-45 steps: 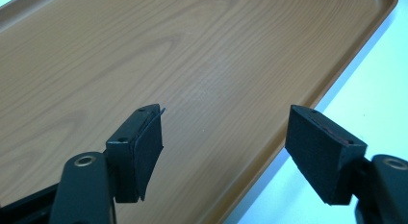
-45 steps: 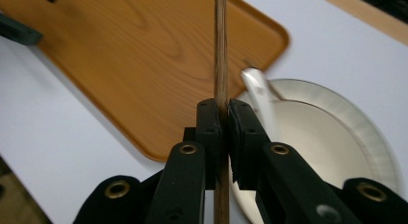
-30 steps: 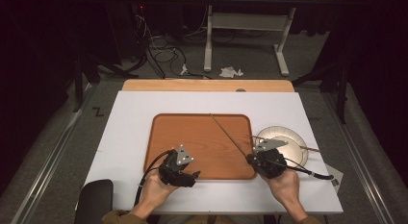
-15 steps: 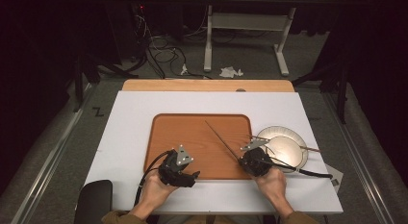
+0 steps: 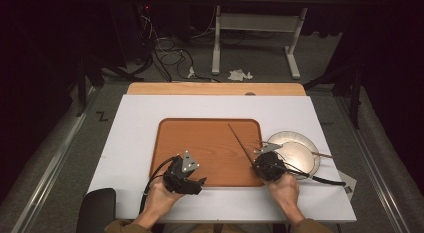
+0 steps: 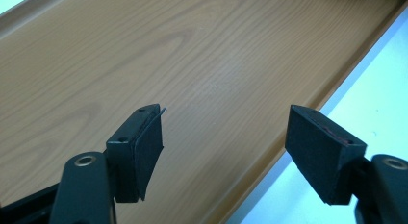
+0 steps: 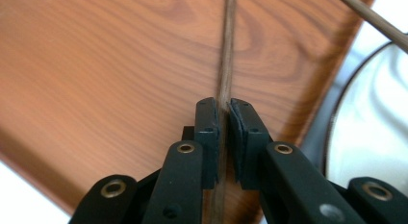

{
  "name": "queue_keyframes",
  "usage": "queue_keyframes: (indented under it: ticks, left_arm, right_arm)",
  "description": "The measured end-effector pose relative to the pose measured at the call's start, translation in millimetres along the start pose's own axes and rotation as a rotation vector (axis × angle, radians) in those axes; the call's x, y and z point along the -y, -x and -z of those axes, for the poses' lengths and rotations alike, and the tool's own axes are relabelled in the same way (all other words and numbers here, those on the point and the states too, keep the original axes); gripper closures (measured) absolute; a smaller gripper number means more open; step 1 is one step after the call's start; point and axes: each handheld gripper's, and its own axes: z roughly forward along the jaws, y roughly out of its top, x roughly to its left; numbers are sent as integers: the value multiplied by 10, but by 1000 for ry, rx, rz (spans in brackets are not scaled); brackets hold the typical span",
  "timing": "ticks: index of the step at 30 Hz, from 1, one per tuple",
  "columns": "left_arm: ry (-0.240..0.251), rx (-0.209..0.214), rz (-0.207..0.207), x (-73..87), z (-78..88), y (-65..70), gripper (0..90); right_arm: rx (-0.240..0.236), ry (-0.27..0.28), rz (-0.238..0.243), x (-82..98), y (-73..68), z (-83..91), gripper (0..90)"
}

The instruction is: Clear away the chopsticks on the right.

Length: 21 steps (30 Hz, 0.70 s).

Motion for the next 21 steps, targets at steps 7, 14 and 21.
queue_keyframes:
  ticks: [7,14,21]
  left_arm:
    - [-6,-7,0,12,-6,3,291]
    - [-9,-10,3,28,5,0,291]
    - [-7,-17,11,30,9,-11,291]
  right_arm:
    - [-23,27,-4,-13,21,52,727]
    - [-67,90,12,-30,57,261,686]
    - [-108,144,62,-28,103,518,669]
